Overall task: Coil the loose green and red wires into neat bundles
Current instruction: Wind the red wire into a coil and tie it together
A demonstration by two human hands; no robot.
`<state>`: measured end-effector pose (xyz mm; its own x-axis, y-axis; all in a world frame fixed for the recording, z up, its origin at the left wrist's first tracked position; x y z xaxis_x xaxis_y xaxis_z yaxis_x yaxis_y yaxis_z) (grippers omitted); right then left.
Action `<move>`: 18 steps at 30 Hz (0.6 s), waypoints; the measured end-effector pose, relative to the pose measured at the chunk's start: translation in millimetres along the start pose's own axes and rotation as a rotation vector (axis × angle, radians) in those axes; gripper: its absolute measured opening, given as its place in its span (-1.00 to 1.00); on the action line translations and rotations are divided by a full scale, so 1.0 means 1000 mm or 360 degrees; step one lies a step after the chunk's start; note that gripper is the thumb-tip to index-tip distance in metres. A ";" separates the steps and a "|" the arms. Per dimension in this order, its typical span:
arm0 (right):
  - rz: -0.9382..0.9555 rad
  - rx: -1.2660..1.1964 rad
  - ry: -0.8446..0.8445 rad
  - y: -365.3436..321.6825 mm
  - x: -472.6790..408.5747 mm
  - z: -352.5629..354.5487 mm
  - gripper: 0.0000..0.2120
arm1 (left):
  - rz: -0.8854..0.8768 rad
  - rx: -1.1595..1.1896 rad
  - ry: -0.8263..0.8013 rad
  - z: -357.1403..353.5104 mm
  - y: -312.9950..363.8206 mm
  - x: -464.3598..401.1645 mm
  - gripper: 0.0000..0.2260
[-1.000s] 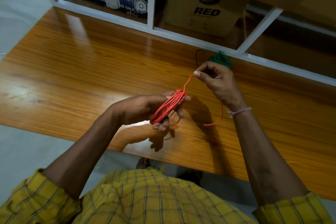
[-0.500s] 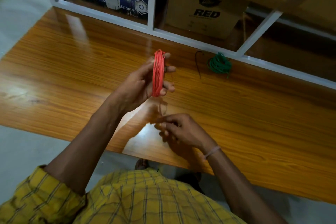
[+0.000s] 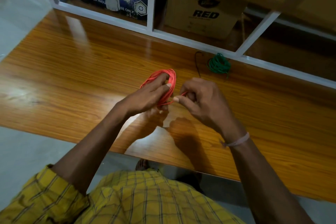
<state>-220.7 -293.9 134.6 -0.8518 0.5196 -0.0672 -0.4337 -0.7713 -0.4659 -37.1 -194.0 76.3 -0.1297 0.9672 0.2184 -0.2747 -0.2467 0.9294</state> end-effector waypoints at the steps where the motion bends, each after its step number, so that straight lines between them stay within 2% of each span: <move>1: 0.0026 -0.0019 0.0058 0.006 -0.003 0.002 -0.85 | 0.0031 0.0082 -0.0039 -0.001 -0.001 0.000 -0.51; 5: 0.0074 -0.0194 0.0205 0.025 -0.009 0.001 -0.79 | 0.0005 0.0484 -0.0228 -0.006 0.009 0.005 -0.72; 9: 0.0025 -0.0419 0.0346 0.033 -0.009 -0.005 -0.78 | -0.0037 0.0615 -0.0261 -0.013 0.011 0.003 -0.65; 13: -0.0051 -0.0561 0.0489 0.041 -0.004 -0.014 -0.81 | 0.0057 0.0640 -0.0139 -0.015 0.009 -0.005 -0.58; 18: -0.0220 -0.0815 0.0583 0.044 0.003 -0.028 -0.80 | 0.0143 0.0884 -0.0197 -0.015 0.007 -0.009 -0.55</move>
<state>-234.4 -315.8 89.0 -0.6031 0.7635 -0.2310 -0.2602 -0.4620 -0.8478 -52.1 -205.8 76.6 -0.0080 0.9520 0.3060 0.2785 -0.2918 0.9150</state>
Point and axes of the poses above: each hand's wrist, its own x-axis away from the middle knuckle, its own z-axis out of the back of the hand, y = z × x, the point moved 1 cm from there along -x, towards the middle knuckle, and after that the axes turned 2 degrees about -z, right-handed, at the moved point
